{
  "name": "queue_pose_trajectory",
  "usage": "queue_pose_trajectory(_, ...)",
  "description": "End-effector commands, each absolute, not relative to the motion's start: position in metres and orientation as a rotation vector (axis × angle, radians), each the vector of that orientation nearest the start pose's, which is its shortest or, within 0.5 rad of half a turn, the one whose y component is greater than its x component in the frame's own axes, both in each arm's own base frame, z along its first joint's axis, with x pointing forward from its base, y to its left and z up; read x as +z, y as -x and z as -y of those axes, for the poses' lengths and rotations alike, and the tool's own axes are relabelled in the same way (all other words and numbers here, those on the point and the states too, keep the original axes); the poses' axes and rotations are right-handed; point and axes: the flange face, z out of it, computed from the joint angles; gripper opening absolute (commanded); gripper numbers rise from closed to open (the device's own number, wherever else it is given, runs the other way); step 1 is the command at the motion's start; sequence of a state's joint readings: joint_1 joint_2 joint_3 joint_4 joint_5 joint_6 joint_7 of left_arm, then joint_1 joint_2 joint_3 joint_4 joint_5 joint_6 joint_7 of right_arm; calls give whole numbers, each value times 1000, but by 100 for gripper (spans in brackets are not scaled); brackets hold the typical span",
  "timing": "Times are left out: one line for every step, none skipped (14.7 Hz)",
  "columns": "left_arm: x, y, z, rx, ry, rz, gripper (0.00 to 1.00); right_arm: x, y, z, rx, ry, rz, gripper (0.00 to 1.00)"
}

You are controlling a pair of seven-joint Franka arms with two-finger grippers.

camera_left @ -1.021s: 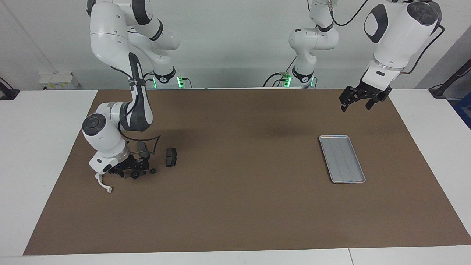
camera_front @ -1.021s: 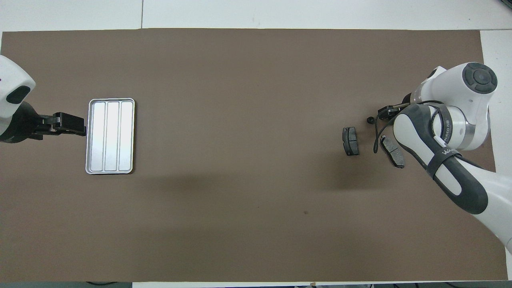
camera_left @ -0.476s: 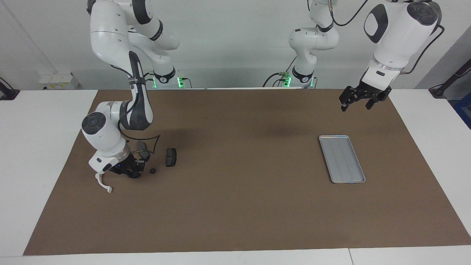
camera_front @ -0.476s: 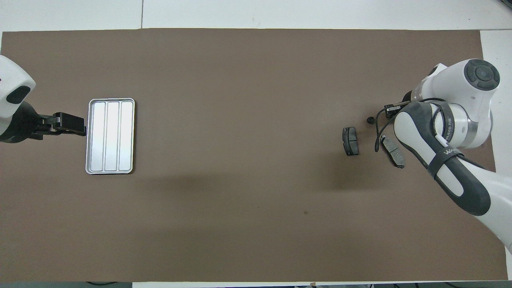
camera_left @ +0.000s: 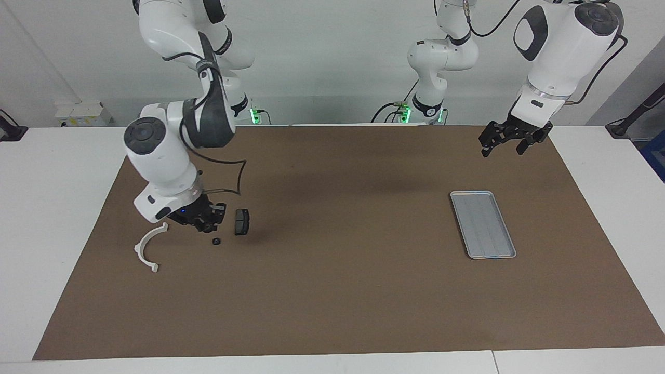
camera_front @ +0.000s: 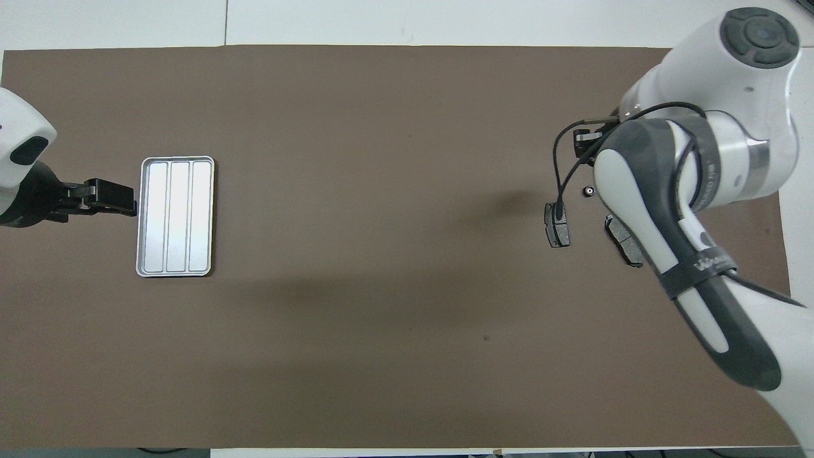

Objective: Pick bearing gear from pile to tray
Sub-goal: 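Carry the bearing to the table center with the right gripper and release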

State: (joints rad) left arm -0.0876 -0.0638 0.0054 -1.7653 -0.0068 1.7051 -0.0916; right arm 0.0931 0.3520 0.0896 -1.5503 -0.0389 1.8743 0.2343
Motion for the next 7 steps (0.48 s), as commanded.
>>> queue_pose_trajectory(582, -541, 45, 0, 3163, -1, 100, 456, -628, -208, 22, 3191, -204, 0)
queue_pose_trajectory(582, -541, 44, 0, 3162, 1, 100, 458, -612, -242, 6, 3186, -266, 0)
queue_pose_trajectory(582, -541, 44, 0, 3162, 1, 100, 453, -594, -282, 5, 3186, -288, 0)
queue_pose_trajectory(582, -541, 44, 0, 3162, 1, 100, 449, -579, -316, -17, 3176, -307, 0)
queue_pose_trajectory(582, -541, 44, 0, 3163, 2, 100, 442, -570, -338, -42, 3157, -354, 0)
queue_pose_trajectory(582, -541, 44, 0, 3162, 1, 100, 430, -561, -360, -52, 3144, -394, 0)
queue_pose_trajectory(582, -541, 44, 0, 3163, 2, 100, 419, -552, -382, -75, 3123, -413, 0)
